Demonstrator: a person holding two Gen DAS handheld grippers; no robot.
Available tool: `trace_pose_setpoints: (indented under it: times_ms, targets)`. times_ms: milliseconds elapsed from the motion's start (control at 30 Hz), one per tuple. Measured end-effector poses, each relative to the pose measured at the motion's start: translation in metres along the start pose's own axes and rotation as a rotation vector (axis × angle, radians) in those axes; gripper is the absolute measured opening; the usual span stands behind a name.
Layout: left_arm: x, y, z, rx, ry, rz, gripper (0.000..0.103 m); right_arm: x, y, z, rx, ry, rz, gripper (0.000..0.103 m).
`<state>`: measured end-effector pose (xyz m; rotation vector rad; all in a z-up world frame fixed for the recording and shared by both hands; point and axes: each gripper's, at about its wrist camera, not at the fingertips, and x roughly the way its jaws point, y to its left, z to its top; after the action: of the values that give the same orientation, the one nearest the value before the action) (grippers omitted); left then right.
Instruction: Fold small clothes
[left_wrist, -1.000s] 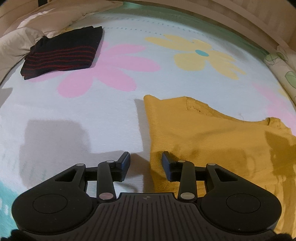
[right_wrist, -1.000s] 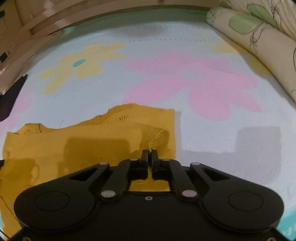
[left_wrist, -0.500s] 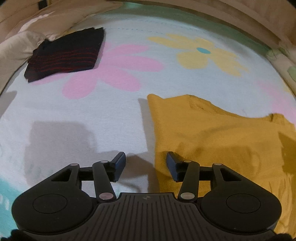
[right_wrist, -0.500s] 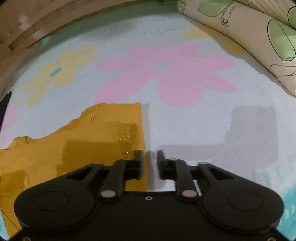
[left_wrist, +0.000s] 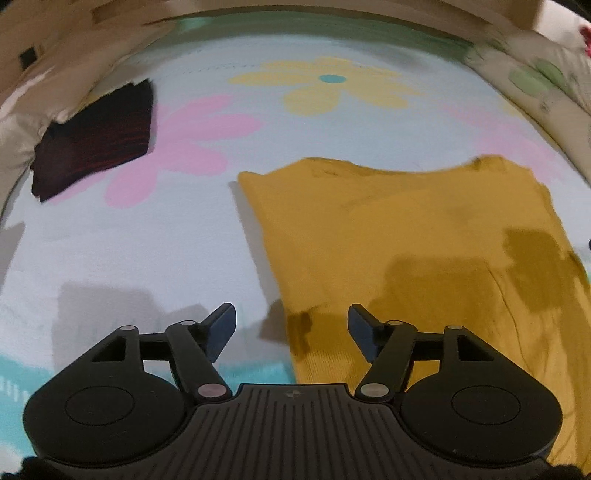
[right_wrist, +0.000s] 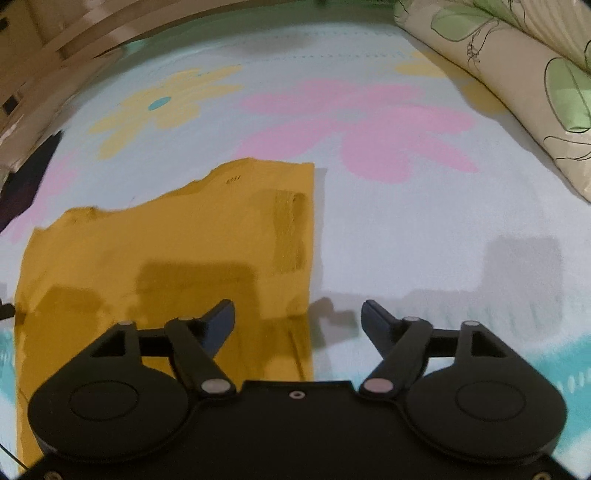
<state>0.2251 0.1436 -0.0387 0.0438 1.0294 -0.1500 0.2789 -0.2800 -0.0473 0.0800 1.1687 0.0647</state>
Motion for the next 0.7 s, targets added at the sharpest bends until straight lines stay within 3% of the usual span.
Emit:
trace_pose_setpoints:
  times_ms: [267, 400, 500, 700]
  targets:
    - [-0.036, -0.017, -0.043, -0.047, -0.056, -0.04, 0.069, -0.046, 0.009, -0.045, 0.001, -0.001, -0.051, 0.082]
    - [-0.045, -0.021, -0.077, -0.107, -0.069, -0.061, 0.069, -0.071, 0.018, -0.078, 0.046, -0.044, -0.057, 0.091]
    - [-0.049, -0.025, -0.102, -0.122, -0.062, -0.029, 0.07, -0.072, 0.036, -0.104, 0.018, -0.04, -0.114, 0.091]
    - [-0.073, -0.032, -0.13, -0.128, -0.104, -0.003, 0.07, -0.077, 0.075, -0.125, -0.097, -0.059, -0.118, 0.091]
